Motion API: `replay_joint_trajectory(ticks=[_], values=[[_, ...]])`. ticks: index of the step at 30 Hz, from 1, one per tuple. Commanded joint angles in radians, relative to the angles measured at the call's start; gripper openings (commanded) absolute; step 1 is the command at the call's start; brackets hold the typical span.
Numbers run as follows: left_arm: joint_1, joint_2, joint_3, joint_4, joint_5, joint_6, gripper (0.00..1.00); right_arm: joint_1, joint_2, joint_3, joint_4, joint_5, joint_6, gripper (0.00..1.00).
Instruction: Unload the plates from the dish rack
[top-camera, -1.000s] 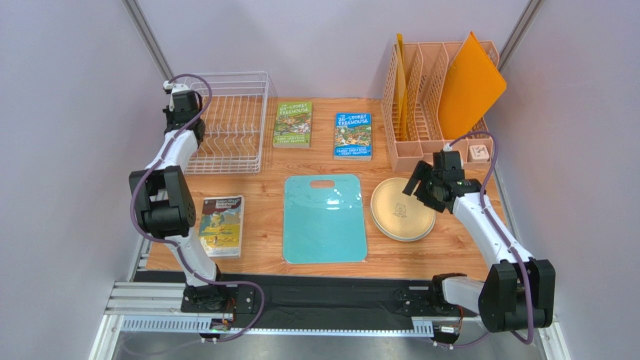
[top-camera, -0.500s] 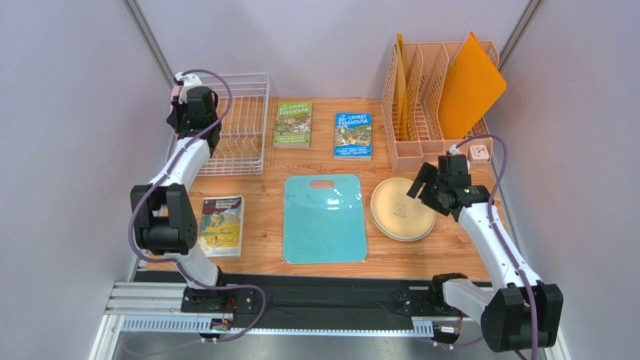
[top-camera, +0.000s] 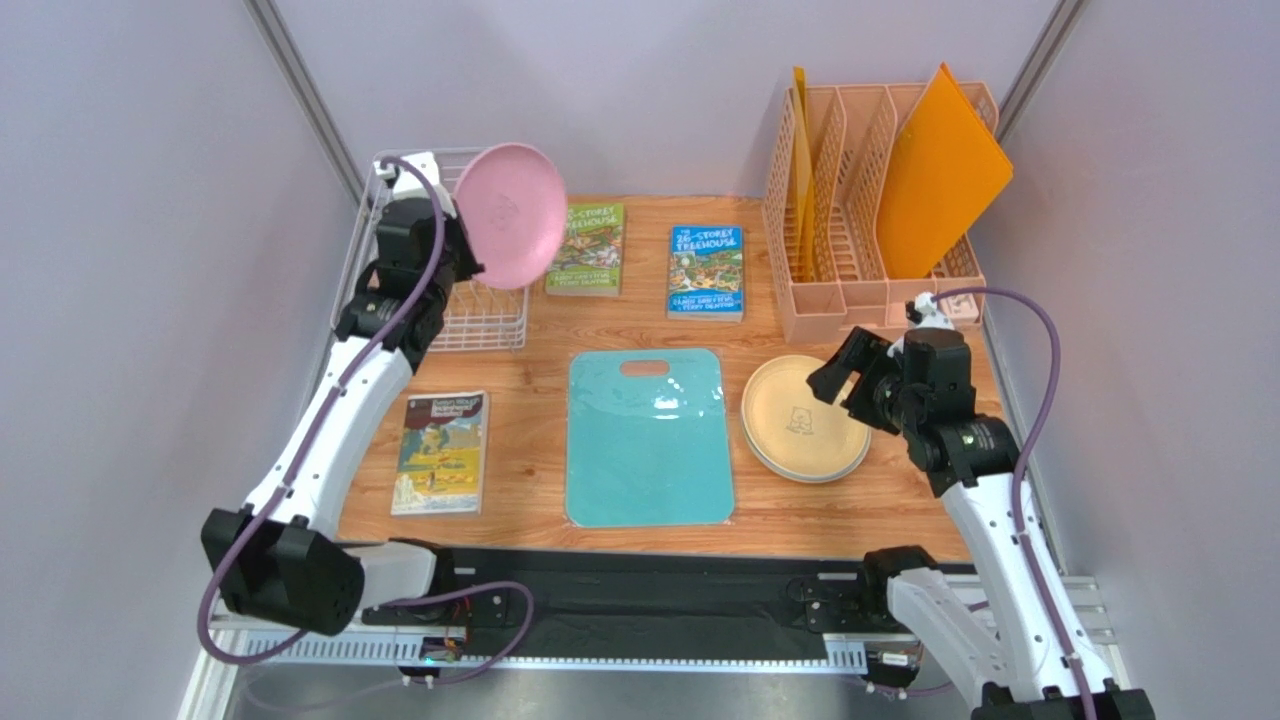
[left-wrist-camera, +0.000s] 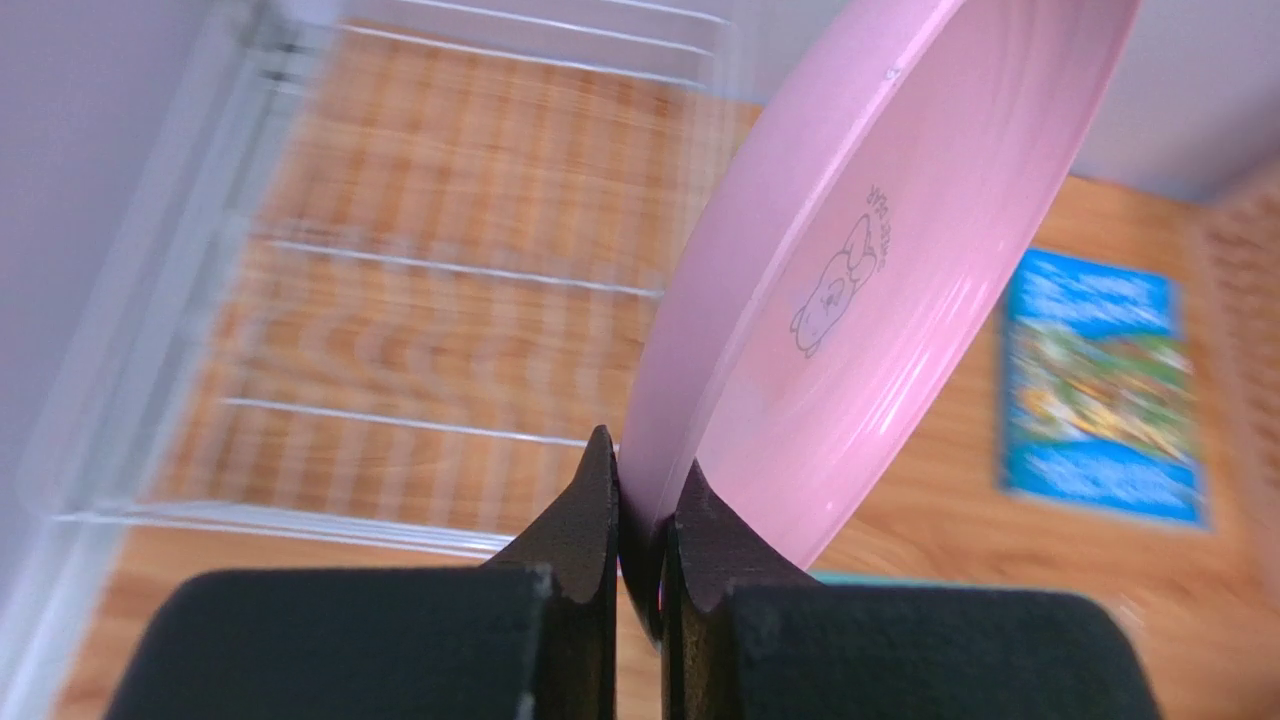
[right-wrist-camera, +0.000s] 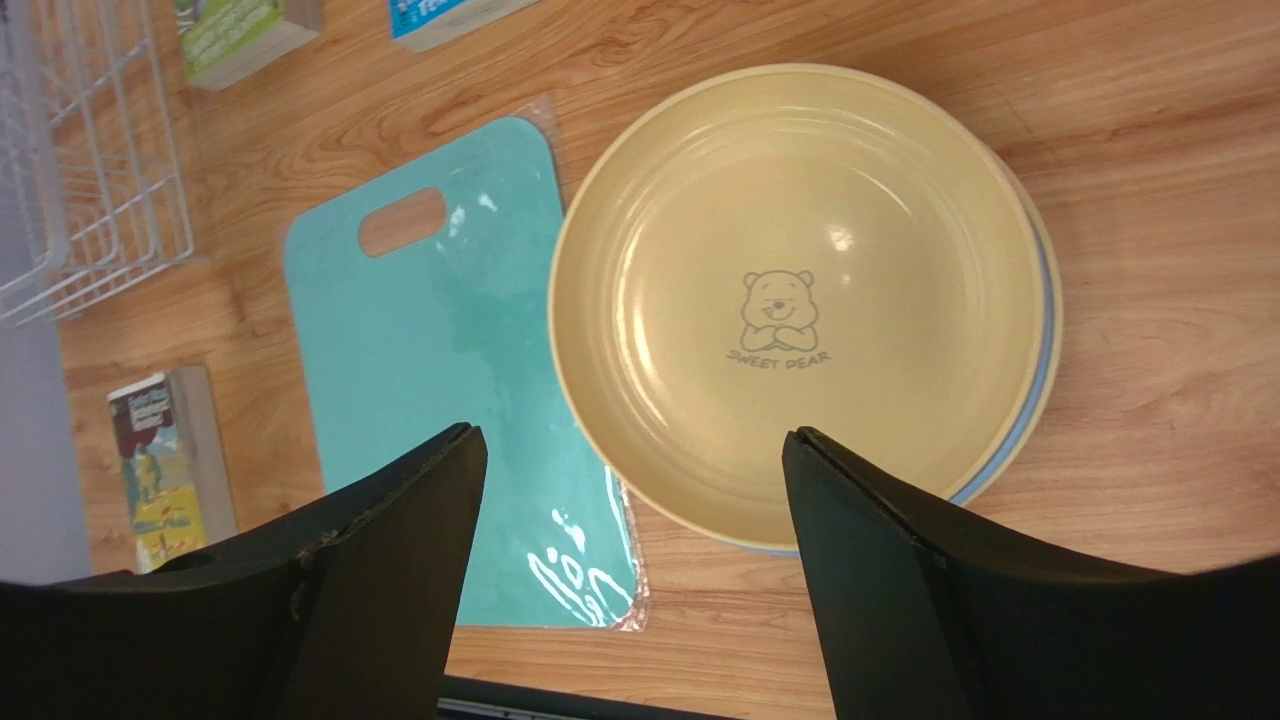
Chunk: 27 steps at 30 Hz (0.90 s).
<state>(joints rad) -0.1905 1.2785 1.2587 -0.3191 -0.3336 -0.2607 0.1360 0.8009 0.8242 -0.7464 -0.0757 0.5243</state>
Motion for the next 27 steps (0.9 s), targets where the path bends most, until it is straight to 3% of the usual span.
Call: replay_joint_trajectory(ticks=[1,7,14,21,27], values=[[-0.052,-0.05,-0.114,0.033,0.436,-0.212,0.0,0.01,-0.038,-0.013,0.115,-0.122,0.019,0.78],[-0.211,-0.065,-0.2,0.07,0.502,-0.272,0.0,0.043,-0.031,-0.04,0.24,-0.194,0.074,0.78],[-0.377,-0.038,-0.235,0.094,0.47,-0.307,0.0,0.2,0.039,0.004,0.268,-0.082,0.082,0.78],[-0.472,0.002,-0.24,0.112,0.461,-0.321,0.0,0.329,0.148,0.026,0.303,-0.006,0.076,0.78],[-0.501,-0.001,-0.236,0.11,0.462,-0.315,0.0,0.336,0.204,0.032,0.315,0.017,0.068,0.75]])
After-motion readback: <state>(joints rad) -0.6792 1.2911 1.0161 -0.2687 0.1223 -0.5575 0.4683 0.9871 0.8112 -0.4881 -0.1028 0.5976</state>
